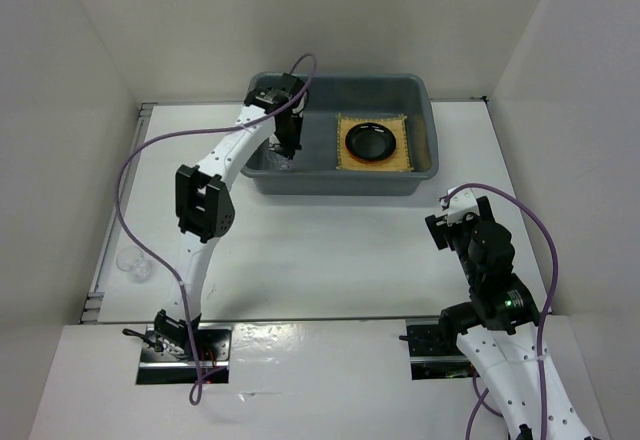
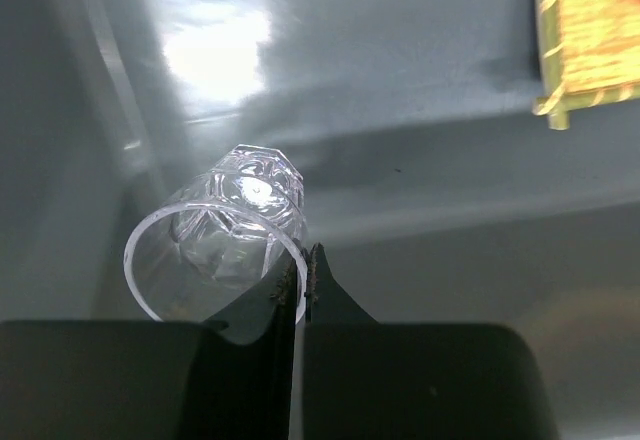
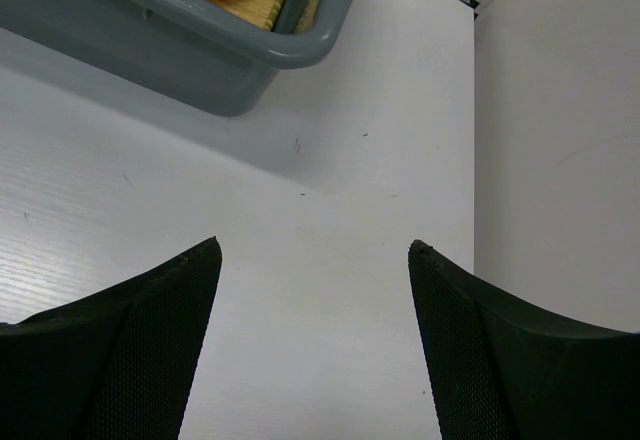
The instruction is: Place the mixed dishes into the plastic bin
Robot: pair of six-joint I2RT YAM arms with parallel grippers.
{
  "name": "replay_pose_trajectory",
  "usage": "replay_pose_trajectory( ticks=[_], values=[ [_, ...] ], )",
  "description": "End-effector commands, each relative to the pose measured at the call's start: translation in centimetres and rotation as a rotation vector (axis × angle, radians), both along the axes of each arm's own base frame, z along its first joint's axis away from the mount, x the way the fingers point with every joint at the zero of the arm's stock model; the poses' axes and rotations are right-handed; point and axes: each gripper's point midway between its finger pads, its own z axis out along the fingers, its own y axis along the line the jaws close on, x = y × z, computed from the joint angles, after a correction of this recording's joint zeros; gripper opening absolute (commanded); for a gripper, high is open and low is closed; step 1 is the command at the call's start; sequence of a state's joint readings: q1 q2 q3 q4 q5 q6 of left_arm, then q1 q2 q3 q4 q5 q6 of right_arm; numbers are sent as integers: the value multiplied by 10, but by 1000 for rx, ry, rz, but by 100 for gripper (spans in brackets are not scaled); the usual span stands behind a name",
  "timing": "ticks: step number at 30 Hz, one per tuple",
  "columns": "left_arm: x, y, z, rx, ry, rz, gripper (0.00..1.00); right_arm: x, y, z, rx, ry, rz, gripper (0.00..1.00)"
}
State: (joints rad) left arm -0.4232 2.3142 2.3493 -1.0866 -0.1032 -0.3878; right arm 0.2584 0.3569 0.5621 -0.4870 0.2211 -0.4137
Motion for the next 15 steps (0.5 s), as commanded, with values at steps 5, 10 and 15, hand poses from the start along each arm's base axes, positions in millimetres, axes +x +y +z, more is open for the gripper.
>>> replay_pose_trajectory(
  ticks=[5,10,15],
  values=[
    [-2,-20,-42,59,58,-55,0,3,1,3,-1,-18,2,82],
    [3,-23,-50,52,61,-39,1,3,3,3,2,-17,11,82],
    [16,-15,-16,73,-33,27,73,3,5,3,2,-17,20,82]
  ],
)
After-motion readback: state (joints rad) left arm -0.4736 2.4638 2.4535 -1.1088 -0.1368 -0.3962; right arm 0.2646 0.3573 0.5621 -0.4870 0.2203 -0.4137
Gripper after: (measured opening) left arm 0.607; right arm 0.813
